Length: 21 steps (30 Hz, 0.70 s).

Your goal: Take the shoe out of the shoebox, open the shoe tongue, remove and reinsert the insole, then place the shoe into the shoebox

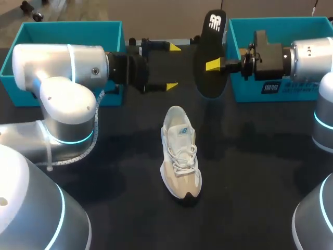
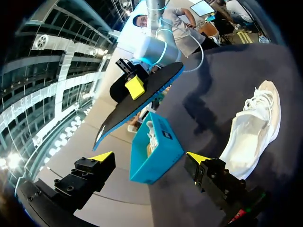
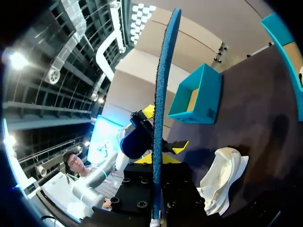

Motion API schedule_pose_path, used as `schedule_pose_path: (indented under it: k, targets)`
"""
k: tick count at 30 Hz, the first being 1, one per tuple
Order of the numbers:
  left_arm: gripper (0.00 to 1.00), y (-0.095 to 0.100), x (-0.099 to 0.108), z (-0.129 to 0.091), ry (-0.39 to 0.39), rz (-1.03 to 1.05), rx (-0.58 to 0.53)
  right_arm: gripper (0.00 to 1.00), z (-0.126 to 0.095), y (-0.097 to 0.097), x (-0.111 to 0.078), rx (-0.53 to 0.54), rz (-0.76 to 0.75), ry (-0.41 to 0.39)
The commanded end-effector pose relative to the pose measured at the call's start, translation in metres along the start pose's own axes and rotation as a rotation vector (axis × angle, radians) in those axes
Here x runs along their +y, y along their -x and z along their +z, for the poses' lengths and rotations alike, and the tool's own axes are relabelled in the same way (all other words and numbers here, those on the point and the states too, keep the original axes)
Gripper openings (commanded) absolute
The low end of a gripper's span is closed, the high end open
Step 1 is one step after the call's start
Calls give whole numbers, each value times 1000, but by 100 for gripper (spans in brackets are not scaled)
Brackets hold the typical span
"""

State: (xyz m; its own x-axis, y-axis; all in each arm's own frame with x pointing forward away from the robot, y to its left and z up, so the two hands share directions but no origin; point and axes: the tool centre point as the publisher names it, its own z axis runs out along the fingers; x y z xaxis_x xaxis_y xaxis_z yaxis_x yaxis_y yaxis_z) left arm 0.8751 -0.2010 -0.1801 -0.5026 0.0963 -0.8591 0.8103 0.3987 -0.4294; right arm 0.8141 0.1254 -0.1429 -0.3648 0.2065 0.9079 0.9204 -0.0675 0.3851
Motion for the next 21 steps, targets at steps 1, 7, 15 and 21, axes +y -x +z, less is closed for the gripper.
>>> schedule_pose_path:
  k: [1,7,15,21]
  targets:
    - [100,2,0,1,4,0,20,0,2,0,0,-2,0,1]
    - [100,2,0,1,4,0,20,0,2,0,0,-2,0,1]
    - [100,2,0,1,4,0,20,0,2,0,0,-2,0,1]
    - [100,-3,-9,-7,13,-101,120,0,5,15,8,-7,-244,-87]
